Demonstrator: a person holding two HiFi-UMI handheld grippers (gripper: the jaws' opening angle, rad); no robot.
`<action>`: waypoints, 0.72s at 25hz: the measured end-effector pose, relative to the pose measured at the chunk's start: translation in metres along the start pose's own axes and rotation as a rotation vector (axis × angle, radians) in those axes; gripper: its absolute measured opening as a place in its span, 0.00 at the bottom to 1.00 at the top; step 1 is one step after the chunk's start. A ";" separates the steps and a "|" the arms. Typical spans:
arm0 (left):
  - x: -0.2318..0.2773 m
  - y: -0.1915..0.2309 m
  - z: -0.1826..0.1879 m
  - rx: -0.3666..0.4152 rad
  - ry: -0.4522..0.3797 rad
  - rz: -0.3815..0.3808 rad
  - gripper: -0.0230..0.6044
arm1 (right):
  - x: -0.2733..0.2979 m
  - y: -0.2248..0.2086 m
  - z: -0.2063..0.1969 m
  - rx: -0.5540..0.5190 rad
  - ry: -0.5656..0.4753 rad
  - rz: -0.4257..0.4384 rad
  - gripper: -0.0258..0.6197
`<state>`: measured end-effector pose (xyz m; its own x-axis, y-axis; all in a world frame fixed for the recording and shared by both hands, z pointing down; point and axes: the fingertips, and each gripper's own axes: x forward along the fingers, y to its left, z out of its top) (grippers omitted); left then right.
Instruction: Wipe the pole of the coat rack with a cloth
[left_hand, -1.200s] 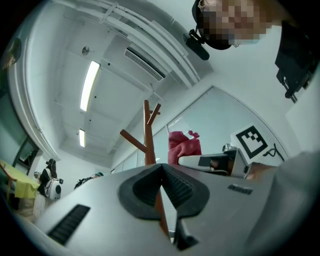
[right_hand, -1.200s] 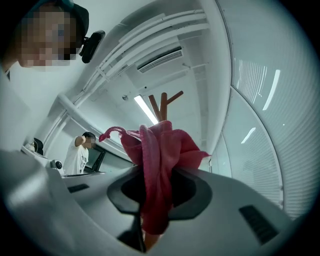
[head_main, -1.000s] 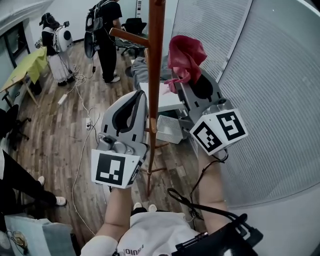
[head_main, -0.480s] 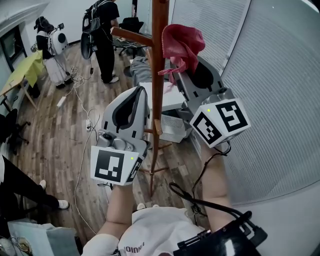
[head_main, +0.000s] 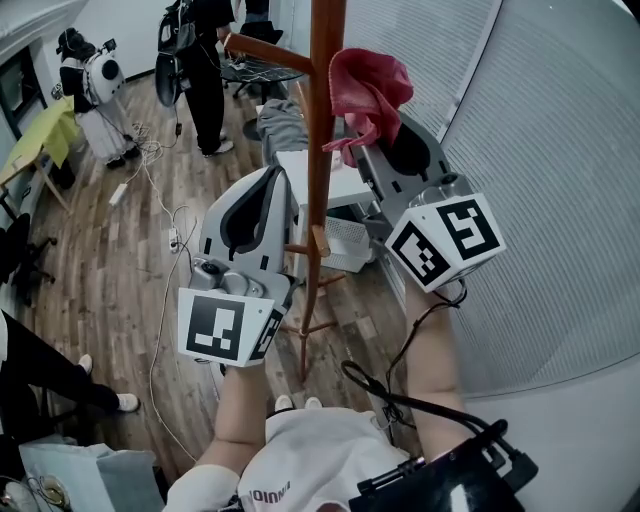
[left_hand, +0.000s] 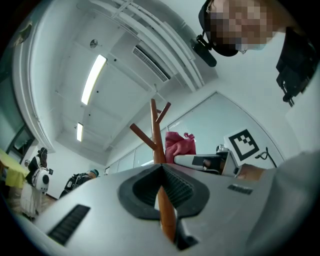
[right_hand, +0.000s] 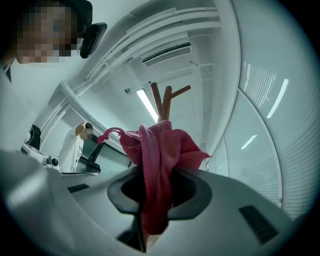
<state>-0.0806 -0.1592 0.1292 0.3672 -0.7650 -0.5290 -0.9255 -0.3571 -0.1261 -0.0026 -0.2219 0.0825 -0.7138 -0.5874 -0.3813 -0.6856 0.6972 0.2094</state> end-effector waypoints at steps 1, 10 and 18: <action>0.000 0.000 -0.001 -0.003 0.002 0.000 0.06 | -0.001 -0.001 -0.003 0.005 0.006 -0.002 0.19; 0.001 0.000 -0.012 -0.032 0.030 -0.001 0.06 | -0.005 -0.001 -0.021 0.035 0.055 0.003 0.19; -0.002 0.001 -0.022 -0.042 0.062 -0.002 0.06 | -0.010 0.001 -0.037 0.074 0.084 0.002 0.19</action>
<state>-0.0800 -0.1698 0.1485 0.3757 -0.7953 -0.4757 -0.9204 -0.3802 -0.0913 -0.0011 -0.2303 0.1198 -0.7267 -0.6162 -0.3036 -0.6740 0.7249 0.1420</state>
